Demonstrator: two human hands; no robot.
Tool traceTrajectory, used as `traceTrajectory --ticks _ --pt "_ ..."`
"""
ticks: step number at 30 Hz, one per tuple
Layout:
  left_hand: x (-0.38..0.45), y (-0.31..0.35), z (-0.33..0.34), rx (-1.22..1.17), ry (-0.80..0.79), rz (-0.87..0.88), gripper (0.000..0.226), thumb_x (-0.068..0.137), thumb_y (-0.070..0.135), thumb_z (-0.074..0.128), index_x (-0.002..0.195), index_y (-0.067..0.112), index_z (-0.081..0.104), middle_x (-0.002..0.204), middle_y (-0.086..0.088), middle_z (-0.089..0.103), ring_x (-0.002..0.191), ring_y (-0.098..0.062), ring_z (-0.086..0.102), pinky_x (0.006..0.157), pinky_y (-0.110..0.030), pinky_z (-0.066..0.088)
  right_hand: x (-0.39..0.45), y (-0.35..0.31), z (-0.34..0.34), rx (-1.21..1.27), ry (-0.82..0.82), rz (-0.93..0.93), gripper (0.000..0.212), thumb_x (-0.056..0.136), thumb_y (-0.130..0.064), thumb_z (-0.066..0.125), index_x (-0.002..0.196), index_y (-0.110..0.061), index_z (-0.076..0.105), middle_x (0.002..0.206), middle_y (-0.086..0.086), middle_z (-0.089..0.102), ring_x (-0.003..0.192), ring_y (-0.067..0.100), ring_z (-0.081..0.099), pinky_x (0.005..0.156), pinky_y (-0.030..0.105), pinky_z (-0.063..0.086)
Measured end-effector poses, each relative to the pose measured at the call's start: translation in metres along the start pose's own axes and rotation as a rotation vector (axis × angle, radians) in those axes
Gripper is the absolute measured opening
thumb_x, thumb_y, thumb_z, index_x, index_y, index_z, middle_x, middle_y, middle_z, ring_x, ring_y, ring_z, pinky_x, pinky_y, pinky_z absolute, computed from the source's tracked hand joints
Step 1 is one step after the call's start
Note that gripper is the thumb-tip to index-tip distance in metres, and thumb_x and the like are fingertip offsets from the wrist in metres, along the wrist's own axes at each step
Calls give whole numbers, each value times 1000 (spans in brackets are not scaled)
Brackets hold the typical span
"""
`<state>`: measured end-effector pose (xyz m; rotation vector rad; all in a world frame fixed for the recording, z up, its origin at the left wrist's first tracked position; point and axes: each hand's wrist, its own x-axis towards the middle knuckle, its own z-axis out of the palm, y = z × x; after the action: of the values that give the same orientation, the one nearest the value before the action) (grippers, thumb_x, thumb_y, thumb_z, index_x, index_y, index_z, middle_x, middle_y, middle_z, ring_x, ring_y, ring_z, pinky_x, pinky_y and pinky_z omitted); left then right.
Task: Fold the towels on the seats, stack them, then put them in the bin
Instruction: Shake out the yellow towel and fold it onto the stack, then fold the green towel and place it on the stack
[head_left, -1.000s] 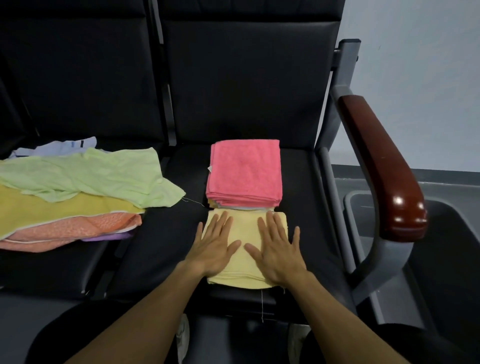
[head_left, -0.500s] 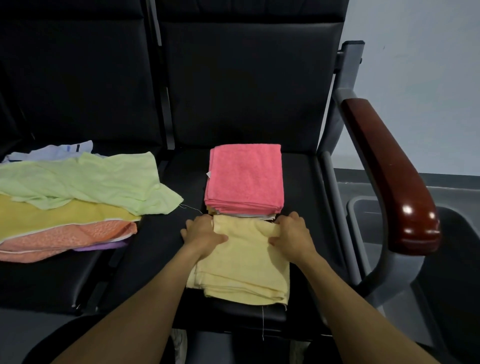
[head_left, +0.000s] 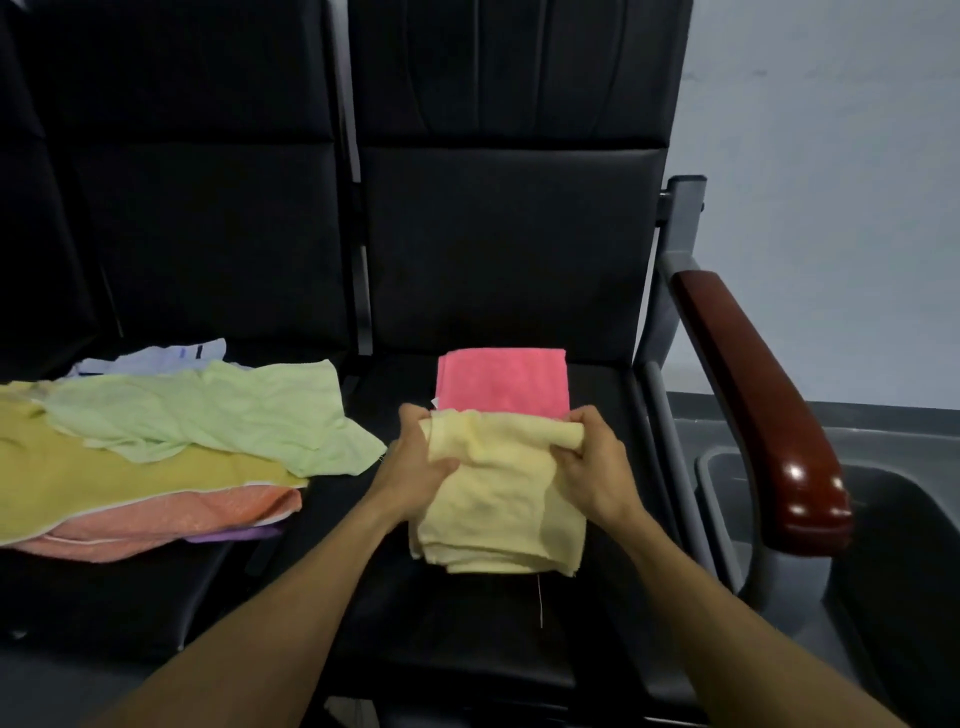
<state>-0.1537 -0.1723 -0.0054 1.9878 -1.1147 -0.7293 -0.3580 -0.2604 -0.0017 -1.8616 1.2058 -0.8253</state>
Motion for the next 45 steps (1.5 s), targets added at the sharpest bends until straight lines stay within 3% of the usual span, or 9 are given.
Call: traceTrajectory --ticks 6,8,11,16,26,31,36,41,45 --pt "76 50 -16 -23 246 120 43 91 9 66 115 21 32 111 -1 57 84 -8 57 61 -23 43 94 -26 -1 75 118 -1 25 94 -9 61 116 -18 52 110 -1 60 105 19 59 70 15 42" --pt "99 53 -10 40 285 147 50 90 7 67 125 19 33 127 -3 48 101 -16 54 79 -27 47 119 -26 6 -42 112 22 49 93 -15 66 137 -20 44 137 7 47 126 24 48 95 27 46" --pt "118 38 13 317 181 219 47 96 24 64 137 22 41 149 -4 25 136 -25 31 111 -39 36 130 -10 30 -466 -4 -40 62 97 -38 60 151 -26 32 163 10 12 149 31 12 116 58 25" --pt "130 -4 52 471 -56 199 59 107 46 30 160 35 8 168 8 -11 154 -18 -16 126 -49 0 122 42 66 -581 -210 -40 66 101 -61 26 159 -35 7 166 -7 -19 151 22 -23 120 61 8" --pt "144 -10 54 493 -189 154 62 107 49 25 159 37 -7 164 11 -27 149 -17 -31 124 -54 -8 130 43 68 -732 -223 -39 64 103 -58 17 159 -31 2 166 -1 -18 150 30 -25 118 66 -3" --pt "108 -5 -3 589 -123 188 70 104 41 46 161 22 10 169 -3 -11 154 -27 -15 126 -49 -3 112 -26 86 -879 -85 -266 47 100 -22 46 146 -18 34 165 17 6 152 35 -14 118 66 6" --pt "70 -41 -82 728 61 72 50 99 34 55 145 17 44 144 -10 46 134 -32 38 110 -43 34 79 -102 161 -666 -352 -375 41 97 -25 56 137 -19 51 139 8 48 131 28 41 104 42 38" --pt "32 -105 -140 740 42 -78 38 98 27 57 135 21 52 137 -5 52 128 -28 42 102 -42 38 55 -104 238 -634 -594 -221 53 94 -16 60 143 -16 40 138 14 43 128 34 41 104 46 42" --pt "22 -142 -153 574 13 -147 35 96 24 58 131 22 54 135 -2 53 127 -27 46 100 -41 43 47 -82 267 -716 -592 -199 50 92 -14 61 138 -11 39 131 14 36 121 36 39 100 47 44"
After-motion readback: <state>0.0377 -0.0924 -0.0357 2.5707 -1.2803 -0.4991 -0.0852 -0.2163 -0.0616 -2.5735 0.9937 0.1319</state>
